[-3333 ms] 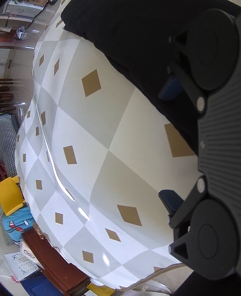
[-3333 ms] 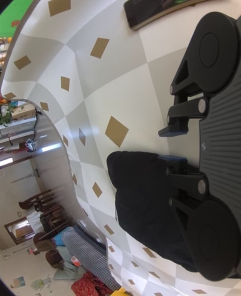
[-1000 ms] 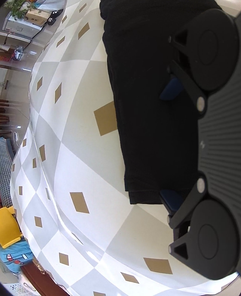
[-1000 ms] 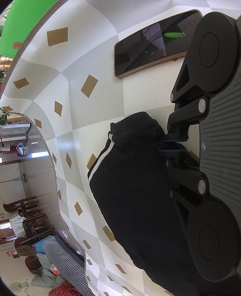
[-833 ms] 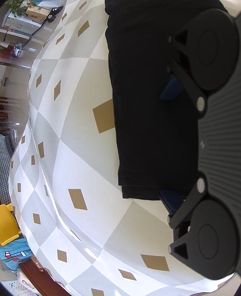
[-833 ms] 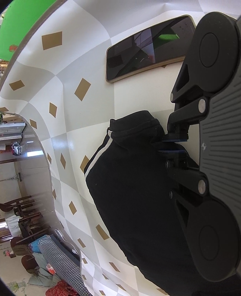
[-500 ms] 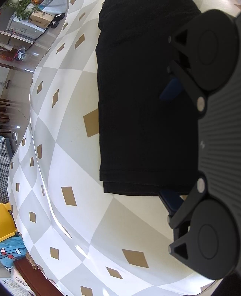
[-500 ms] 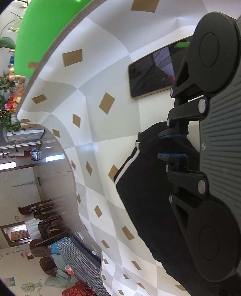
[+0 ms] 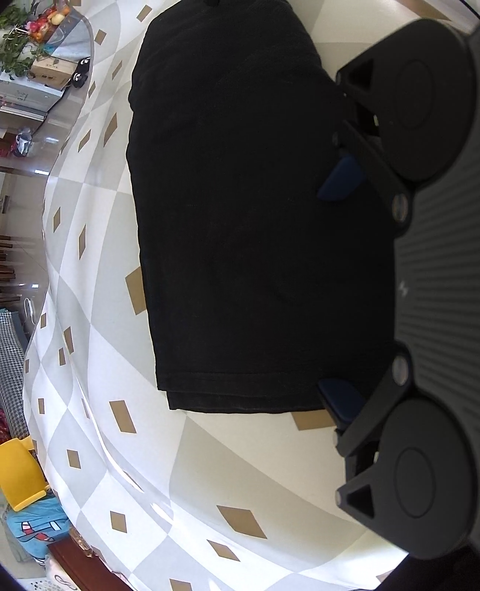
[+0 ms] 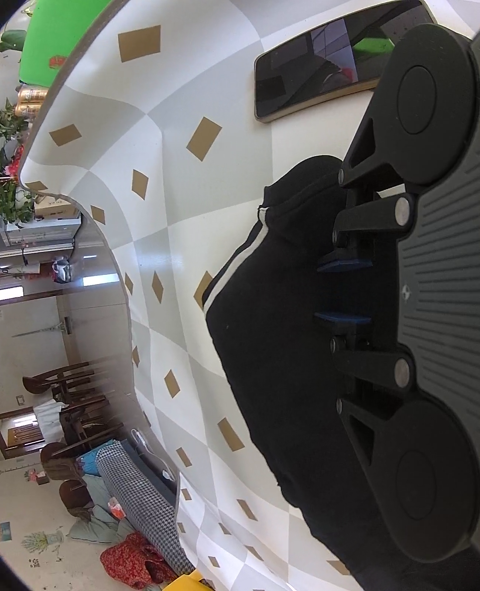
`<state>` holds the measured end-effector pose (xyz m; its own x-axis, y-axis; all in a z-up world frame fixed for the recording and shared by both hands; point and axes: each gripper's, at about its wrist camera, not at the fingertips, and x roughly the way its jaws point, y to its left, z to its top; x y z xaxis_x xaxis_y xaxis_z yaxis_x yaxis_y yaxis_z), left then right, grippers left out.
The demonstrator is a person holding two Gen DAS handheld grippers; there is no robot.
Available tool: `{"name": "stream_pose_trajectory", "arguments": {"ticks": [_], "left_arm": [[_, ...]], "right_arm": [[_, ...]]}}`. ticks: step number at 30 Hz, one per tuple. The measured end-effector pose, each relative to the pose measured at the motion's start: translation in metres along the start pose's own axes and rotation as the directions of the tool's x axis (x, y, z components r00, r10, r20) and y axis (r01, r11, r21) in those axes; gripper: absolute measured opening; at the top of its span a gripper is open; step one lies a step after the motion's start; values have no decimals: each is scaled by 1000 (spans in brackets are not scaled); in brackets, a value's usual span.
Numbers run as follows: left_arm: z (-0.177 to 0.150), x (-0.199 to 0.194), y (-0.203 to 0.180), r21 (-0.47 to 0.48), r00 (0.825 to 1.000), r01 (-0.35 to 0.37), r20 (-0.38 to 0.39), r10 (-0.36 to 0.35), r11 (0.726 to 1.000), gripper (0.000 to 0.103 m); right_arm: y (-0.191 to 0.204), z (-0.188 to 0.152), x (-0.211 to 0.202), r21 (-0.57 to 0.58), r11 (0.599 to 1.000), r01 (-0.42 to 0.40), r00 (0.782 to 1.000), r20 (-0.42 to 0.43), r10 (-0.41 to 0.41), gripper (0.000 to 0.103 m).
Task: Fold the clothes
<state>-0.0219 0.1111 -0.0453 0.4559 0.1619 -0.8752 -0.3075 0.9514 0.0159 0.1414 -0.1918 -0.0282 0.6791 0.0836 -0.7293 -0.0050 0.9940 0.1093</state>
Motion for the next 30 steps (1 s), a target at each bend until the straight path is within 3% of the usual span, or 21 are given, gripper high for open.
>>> {"name": "stream_pose_trajectory", "arguments": {"ticks": [10,21,26,30], "left_arm": [[1,4,14,-14,1000,-2,12,2,1000,103],[19,14,52,-140,999,-47,5,48,989,103],[22,9,70,-238,997,-67,20,73,969,103],[32,8,78,-249,995,-80,29,90,965,103]], "right_arm": [[24,-21,-7,-230,969,95,995,-17,-102,24],[18,-29,-25,-192,971,140,983,-86,-159,25],[16,-32,-33,-158,977,143,980,-113,-162,27],[14,-31,-36,-120,983,138,981,-119,-152,31]]}}
